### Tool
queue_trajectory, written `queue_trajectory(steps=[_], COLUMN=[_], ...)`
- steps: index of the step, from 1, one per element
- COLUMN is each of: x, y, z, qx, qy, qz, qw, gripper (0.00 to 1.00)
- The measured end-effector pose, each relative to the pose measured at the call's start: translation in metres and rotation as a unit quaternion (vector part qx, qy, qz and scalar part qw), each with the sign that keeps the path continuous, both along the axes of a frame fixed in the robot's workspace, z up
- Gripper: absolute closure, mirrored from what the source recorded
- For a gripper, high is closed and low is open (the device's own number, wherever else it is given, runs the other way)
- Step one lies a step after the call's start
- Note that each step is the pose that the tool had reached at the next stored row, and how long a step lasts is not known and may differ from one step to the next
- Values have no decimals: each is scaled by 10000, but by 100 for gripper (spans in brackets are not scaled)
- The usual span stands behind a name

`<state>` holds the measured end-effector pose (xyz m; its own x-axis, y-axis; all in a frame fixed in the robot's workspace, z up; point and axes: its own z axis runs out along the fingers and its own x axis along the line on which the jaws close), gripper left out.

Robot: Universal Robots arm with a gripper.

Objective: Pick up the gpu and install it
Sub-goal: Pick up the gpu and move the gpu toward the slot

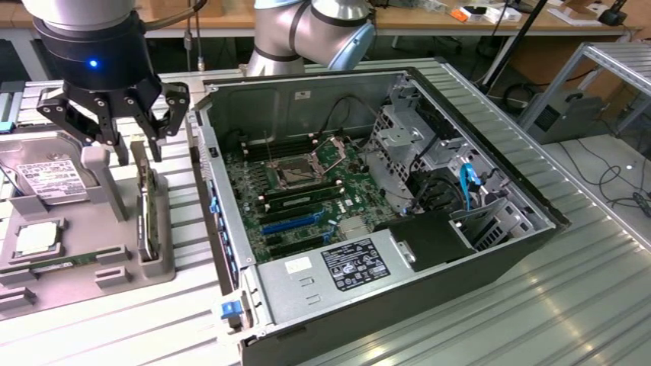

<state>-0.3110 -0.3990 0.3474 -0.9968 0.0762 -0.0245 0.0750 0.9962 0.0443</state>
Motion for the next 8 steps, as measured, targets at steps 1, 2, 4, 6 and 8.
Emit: queue_trajectory(steps=[1,2,4,6,8], x=[0,0,0,0,0], y=[0,0,0,0,0], z=[-11,-20,-33,-49,-68], qx=[0,0,0,0,0], qy=[0,0,0,0,0], qz=[0,0,0,0,0], qw=[10000,10000,10000,10000,10000], gripper=[58,58,58,58,58])
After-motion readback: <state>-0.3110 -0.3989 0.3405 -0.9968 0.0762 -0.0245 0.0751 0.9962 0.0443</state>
